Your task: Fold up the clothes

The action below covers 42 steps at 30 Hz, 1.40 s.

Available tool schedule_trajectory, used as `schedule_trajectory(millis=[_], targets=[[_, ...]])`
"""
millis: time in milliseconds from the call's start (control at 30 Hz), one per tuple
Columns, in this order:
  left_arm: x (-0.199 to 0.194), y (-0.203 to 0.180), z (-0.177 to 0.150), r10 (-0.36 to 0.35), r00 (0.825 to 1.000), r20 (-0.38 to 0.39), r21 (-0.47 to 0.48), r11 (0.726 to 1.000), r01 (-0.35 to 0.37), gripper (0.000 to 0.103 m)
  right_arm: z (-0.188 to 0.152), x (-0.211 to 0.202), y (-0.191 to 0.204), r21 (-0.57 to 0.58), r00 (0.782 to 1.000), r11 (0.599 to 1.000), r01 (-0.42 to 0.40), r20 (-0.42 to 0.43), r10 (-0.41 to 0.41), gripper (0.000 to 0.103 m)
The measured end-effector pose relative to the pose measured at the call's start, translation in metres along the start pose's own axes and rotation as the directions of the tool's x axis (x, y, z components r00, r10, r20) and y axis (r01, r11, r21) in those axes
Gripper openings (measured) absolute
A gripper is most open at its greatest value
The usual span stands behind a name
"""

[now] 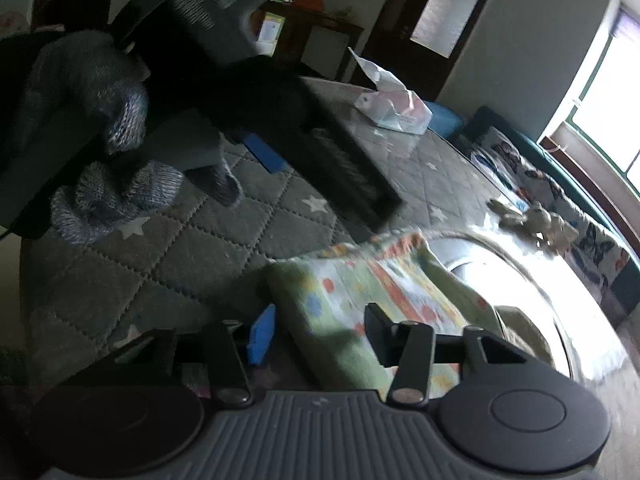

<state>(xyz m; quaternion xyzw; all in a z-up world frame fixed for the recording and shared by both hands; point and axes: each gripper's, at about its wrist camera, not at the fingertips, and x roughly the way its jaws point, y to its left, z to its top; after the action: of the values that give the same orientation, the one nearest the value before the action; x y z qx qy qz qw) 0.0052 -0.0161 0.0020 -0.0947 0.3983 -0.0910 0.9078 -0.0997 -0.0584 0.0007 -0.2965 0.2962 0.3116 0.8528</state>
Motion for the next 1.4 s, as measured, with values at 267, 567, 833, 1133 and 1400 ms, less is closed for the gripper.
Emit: schedule_trajectory(millis=[267,567,833,1133,1400], targets=[[0.006,0.005,0.008,-0.113,0.993,-0.045,-0.116,0.987,0.107,0.103,0.002,-0.009,-0.013,0.087,0.999,0.996,-0.015,0.051,0.011,0.01],[0.022,-0.001,0.014,-0.244,0.964,-0.102,-0.207,0.953,0.219,0.088,0.0,-0.036,-0.037,0.184,0.993,0.982,-0.035,0.118,0.013,0.007],[0.03,0.003,0.009,-0.307,0.945,-0.116,-0.268,0.925,0.267,0.033,-0.006,-0.045,-0.031,0.19,0.988,0.979,-0.072,0.146,0.044,0.007],[0.031,0.011,0.006,-0.317,0.943,-0.106,-0.303,0.913,0.272,0.018,-0.019,-0.052,-0.042,0.283,0.986,0.953,-0.109,0.149,0.068,0.023],[0.031,0.008,0.004,-0.319,0.942,-0.104,-0.289,0.916,0.278,0.02,-0.063,-0.07,-0.094,0.481,0.99,0.874,0.07,0.072,-0.119,0.039]])
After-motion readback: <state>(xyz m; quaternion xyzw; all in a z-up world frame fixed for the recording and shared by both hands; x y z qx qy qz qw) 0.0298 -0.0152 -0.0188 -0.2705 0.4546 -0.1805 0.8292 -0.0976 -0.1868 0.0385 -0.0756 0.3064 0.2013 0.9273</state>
